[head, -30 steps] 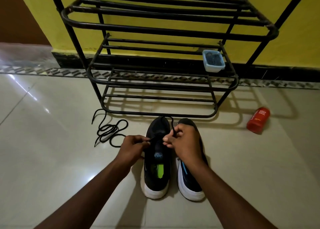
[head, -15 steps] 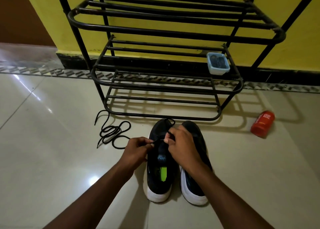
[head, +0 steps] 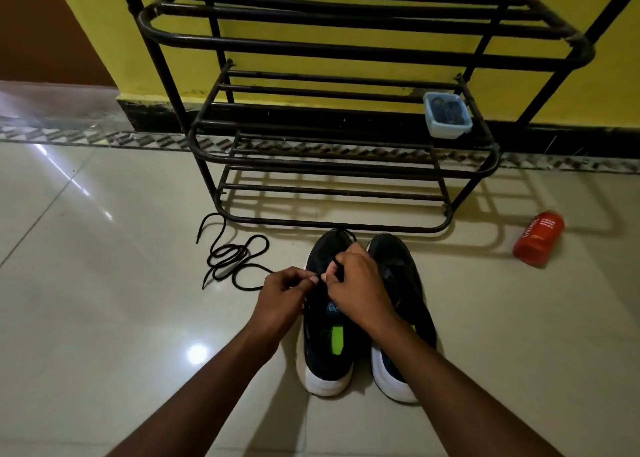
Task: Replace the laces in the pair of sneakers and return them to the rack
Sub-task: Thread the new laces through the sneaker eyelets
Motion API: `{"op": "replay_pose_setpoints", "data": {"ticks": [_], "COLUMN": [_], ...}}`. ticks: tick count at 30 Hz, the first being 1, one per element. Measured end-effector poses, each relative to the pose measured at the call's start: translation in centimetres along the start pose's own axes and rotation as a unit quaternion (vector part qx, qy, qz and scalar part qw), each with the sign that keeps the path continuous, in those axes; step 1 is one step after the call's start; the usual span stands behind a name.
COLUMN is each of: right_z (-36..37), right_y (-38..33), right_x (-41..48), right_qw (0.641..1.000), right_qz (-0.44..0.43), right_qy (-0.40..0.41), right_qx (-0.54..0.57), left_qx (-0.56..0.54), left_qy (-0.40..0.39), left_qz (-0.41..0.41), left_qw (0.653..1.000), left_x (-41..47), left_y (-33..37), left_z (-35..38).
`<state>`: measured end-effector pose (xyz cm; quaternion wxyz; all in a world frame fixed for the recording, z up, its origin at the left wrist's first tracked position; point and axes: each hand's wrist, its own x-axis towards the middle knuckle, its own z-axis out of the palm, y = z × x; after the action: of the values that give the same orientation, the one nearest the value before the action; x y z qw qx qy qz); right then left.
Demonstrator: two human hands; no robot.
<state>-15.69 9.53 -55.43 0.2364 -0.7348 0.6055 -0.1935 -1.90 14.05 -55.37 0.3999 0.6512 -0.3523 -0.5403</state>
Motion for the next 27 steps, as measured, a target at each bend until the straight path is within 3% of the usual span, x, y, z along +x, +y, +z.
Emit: {"op": "replay_pose_setpoints", "data": {"ticks": [11, 21, 24, 27], "right_z": [0.6, 1.6, 2.4, 2.5], "right_y": [-0.2, -0.1, -0.1, -0.6], "right_x": [-1.2, -3.9, -4.9, -5.3], "right_qw": [0.999, 0.987, 0.984, 0.985], "right_qz": [-0.027, 0.086, 0.091, 0.088], "right_qy": [0.008, 0.097, 0.124, 0.132], "right_qx": [-0.035, 0.091, 0.091, 0.065], "left_qx": [-0.008, 0.058, -0.011, -0.095], "left_qy": [-0.003, 0.039, 0.088, 0.082], "left_qz": [0.013, 0.033, 0.033, 0.034], "left_qw": [1.000, 0.997, 0.995, 0.992], "left_x": [0.4, 1.8, 1.7, 1.9], "left_y": [-0.5, 0.0, 0.2, 0.5], "left_z": [0.4, 0.6, 0.7, -0.2]}}
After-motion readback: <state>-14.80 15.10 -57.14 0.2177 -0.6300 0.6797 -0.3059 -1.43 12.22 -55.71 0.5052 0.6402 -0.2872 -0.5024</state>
